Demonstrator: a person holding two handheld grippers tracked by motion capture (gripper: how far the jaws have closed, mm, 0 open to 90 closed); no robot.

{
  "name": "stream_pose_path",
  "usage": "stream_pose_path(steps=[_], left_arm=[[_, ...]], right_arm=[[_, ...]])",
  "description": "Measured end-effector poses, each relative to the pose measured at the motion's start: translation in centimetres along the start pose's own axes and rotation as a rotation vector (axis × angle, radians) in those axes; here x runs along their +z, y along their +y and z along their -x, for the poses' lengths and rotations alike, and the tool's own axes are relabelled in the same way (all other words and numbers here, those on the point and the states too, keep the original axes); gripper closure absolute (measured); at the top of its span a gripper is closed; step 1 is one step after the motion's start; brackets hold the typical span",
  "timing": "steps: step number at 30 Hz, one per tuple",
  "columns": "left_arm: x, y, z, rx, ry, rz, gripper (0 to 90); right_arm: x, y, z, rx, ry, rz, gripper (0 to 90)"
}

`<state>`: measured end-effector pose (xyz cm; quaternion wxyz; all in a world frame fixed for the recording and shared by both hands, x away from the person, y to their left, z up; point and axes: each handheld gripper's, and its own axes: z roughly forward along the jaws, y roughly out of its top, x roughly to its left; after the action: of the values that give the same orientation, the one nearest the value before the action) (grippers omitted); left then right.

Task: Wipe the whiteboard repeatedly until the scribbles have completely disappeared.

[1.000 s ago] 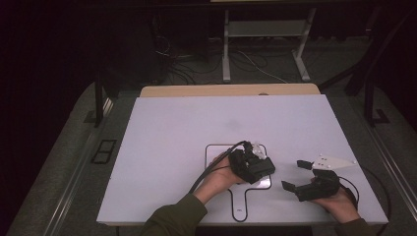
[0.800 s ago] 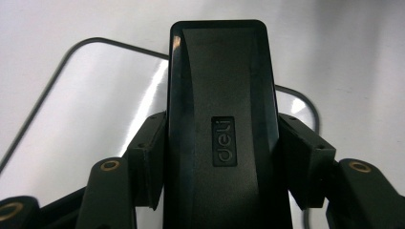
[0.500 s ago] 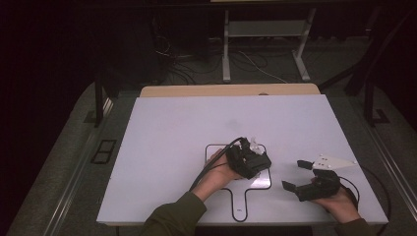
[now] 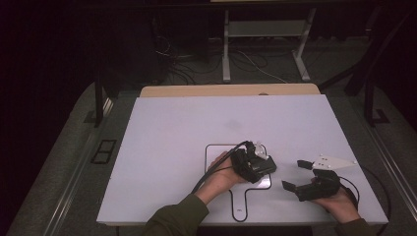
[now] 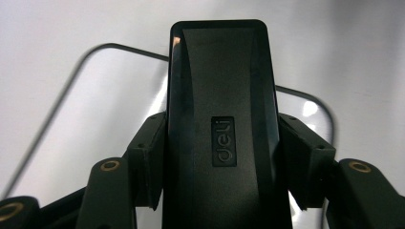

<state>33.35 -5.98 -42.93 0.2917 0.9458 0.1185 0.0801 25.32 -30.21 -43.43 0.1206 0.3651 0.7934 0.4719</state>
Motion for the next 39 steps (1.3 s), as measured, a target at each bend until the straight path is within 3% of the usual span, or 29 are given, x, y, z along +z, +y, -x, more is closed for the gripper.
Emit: stream_pose_path(steps=[4,6,12,15,19,22,26,31,36,39], left_arm=[[0.0,-0.2,-0.6,-0.022,0.014,0.004,39.3],[-0.1,-0.2,-0.5,-0.013,0.017,-0.004,39.3],[-0.1,-0.1,0.7,0.009,-0.03,-0.005,39.3],[-0.1,-0.1,0.6,0.017,-0.018,-0.001,39.3],[-0.2,-0.4,-0.4,-0.009,0.027,0.001,39.3],[-0.2,-0.4,-0.5,-0.014,0.027,-0.003,39.3],[-0.3,-0.4,0.2,0.0,-0.021,-0.004,39.3],[-0.3,-0.4,0.7,0.017,-0.037,0.0,39.3],[-0.3,-0.6,-0.4,-0.006,0.032,-0.001,39.3],[-0.3,-0.7,-0.6,-0.014,0.023,0.004,39.3]], right_arm=[[0.0,0.0,0.0,0.0,-0.001,0.0,0.0],[0.0,0.0,0.0,0.0,-0.001,0.001,0.0],[0.0,0.0,0.0,0.0,-0.001,0.001,0.0],[0.0,0.0,0.0,0.0,-0.002,0.0,0.0],[-0.1,0.0,0.0,-0.002,-0.003,0.003,0.0],[0.0,0.0,0.0,0.0,-0.001,0.001,0.0],[0.0,0.0,0.0,0.004,0.0,-0.002,0.0],[0.0,0.0,0.0,0.001,0.0,-0.002,0.0],[0.0,0.0,0.0,0.001,-0.002,-0.001,0.0],[0.0,0.0,0.0,0.004,0.0,-0.003,0.0]])
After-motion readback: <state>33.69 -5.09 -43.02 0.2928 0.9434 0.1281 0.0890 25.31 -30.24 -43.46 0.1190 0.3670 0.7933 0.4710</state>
